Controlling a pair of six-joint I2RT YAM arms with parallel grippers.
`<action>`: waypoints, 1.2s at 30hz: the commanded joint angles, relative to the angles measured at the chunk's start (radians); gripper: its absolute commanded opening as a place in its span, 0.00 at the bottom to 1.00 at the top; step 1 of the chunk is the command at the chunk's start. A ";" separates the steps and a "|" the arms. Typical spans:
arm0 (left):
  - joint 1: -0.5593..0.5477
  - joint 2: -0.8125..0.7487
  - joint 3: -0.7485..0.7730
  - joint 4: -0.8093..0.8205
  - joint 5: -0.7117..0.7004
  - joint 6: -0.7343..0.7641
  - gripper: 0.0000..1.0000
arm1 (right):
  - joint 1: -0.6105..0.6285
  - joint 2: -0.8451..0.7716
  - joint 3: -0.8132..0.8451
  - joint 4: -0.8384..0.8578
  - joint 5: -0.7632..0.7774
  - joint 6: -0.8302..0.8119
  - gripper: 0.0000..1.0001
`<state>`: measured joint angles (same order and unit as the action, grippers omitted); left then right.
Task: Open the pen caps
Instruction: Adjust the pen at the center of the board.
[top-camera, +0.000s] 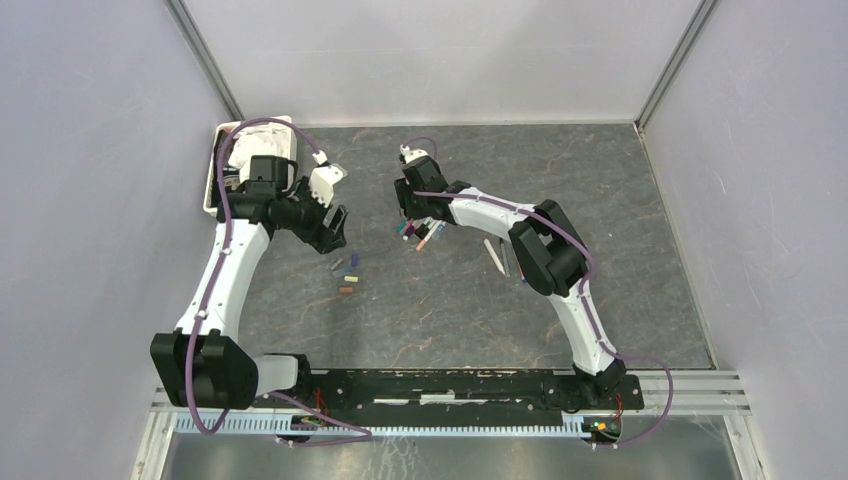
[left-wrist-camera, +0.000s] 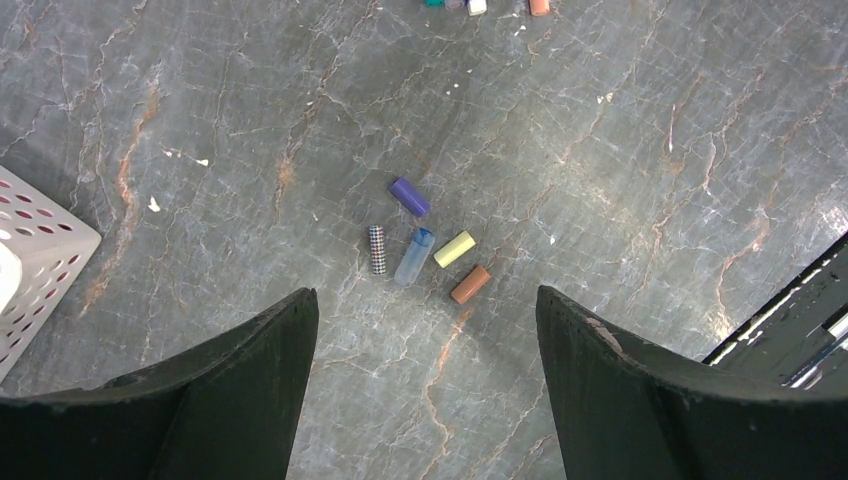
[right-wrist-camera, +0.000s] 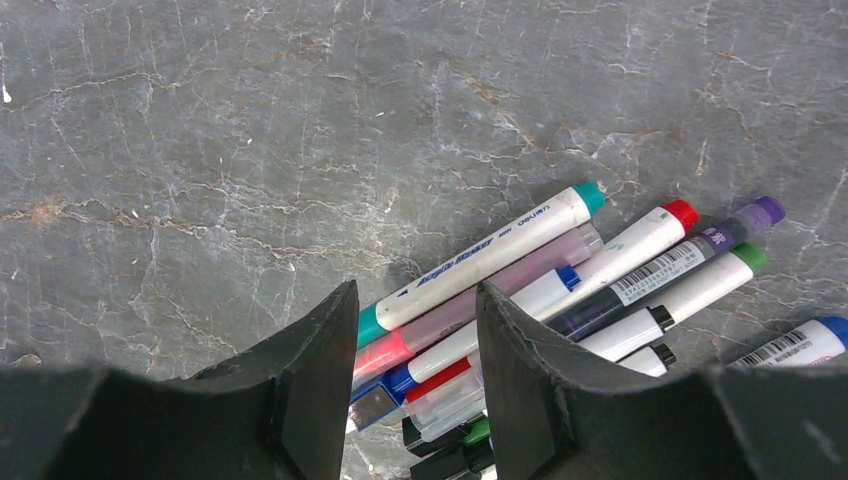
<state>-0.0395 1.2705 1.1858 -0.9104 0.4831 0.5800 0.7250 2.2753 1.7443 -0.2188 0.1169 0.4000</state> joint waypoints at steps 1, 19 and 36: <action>0.005 -0.036 -0.005 0.016 0.039 -0.039 0.85 | 0.008 0.020 0.032 0.017 -0.006 0.035 0.51; 0.005 -0.039 0.021 0.000 0.039 -0.028 0.84 | 0.059 0.125 0.130 -0.044 -0.016 0.054 0.47; 0.006 -0.037 0.014 -0.030 0.037 0.044 0.83 | 0.122 0.050 0.040 0.120 -0.183 -0.028 0.00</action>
<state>-0.0391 1.2537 1.1851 -0.9154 0.5003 0.5812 0.8429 2.3955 1.8580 -0.1703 0.0452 0.3912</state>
